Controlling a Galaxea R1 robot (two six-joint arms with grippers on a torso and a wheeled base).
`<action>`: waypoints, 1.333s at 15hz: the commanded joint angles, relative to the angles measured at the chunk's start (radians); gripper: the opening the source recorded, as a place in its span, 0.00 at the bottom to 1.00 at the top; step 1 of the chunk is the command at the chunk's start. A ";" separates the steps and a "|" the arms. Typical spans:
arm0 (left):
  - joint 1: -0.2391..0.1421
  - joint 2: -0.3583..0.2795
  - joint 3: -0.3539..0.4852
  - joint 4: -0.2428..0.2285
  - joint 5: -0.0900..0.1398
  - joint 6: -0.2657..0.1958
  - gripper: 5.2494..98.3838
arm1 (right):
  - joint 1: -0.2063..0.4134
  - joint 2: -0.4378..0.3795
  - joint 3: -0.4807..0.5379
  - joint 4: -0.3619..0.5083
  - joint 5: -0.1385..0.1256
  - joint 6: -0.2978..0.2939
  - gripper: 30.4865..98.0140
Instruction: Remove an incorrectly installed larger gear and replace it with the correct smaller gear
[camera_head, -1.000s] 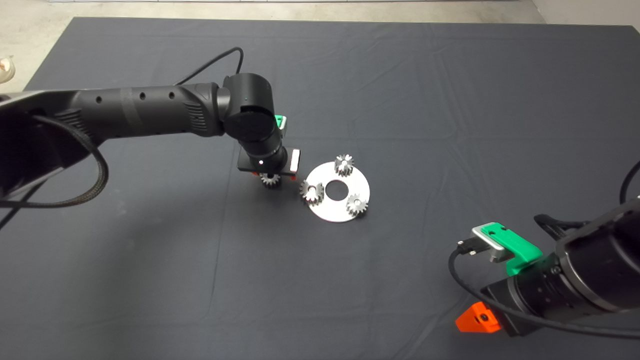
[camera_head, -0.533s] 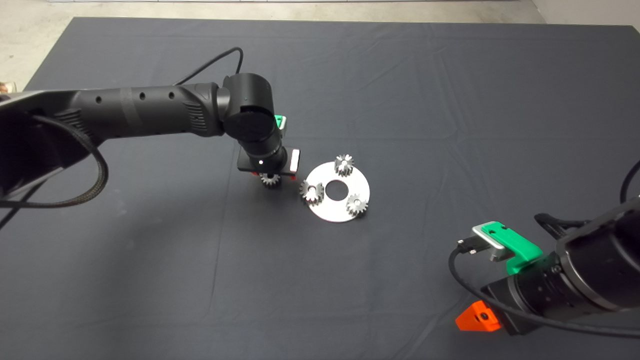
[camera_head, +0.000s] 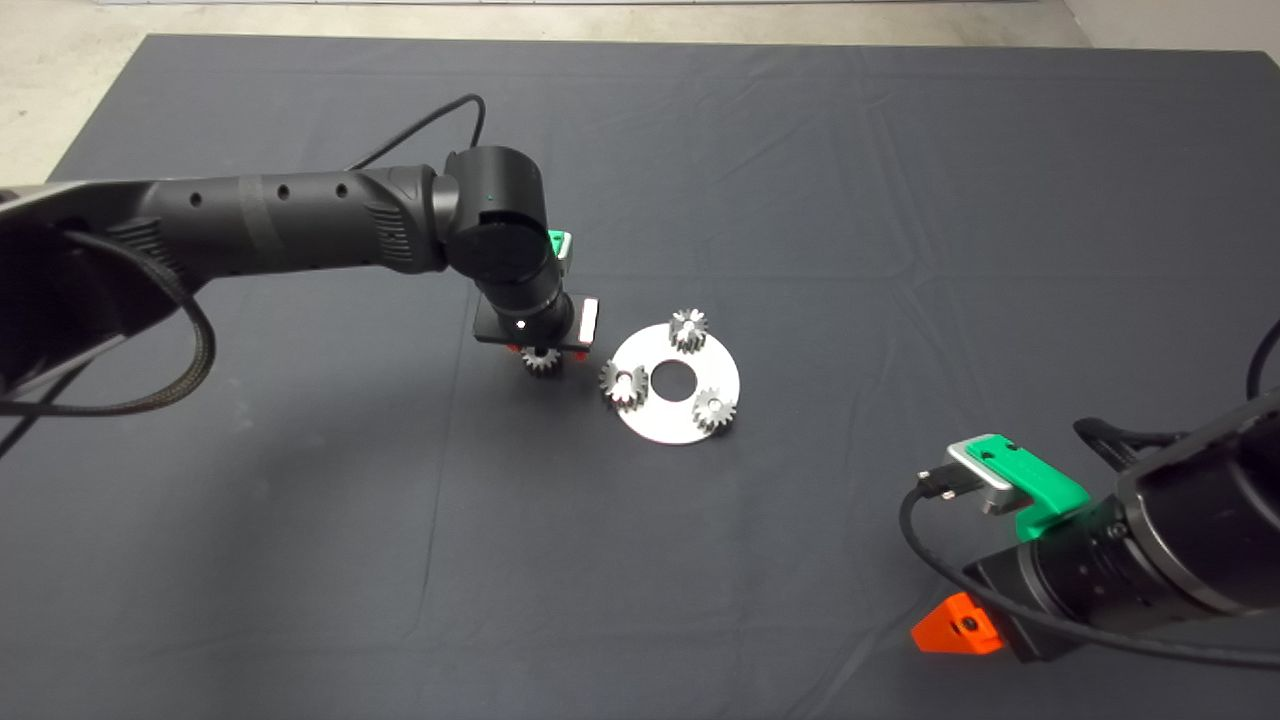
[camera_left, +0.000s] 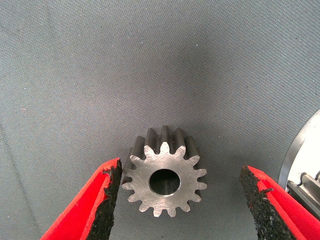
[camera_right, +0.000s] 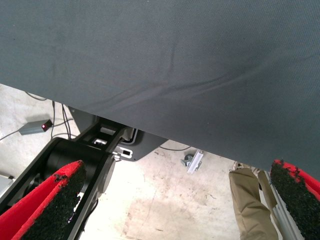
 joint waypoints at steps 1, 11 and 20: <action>-0.015 -0.004 0.007 0.008 0.010 0.007 0.59 | 0.025 -0.005 0.006 -0.006 -0.033 0.005 1.00; -0.014 -0.008 0.005 0.008 0.008 0.010 0.54 | 0.025 -0.004 0.002 -0.007 -0.033 0.004 1.00; -0.014 -0.008 0.008 0.008 0.011 0.012 0.44 | 0.025 -0.004 0.002 -0.007 -0.034 0.005 1.00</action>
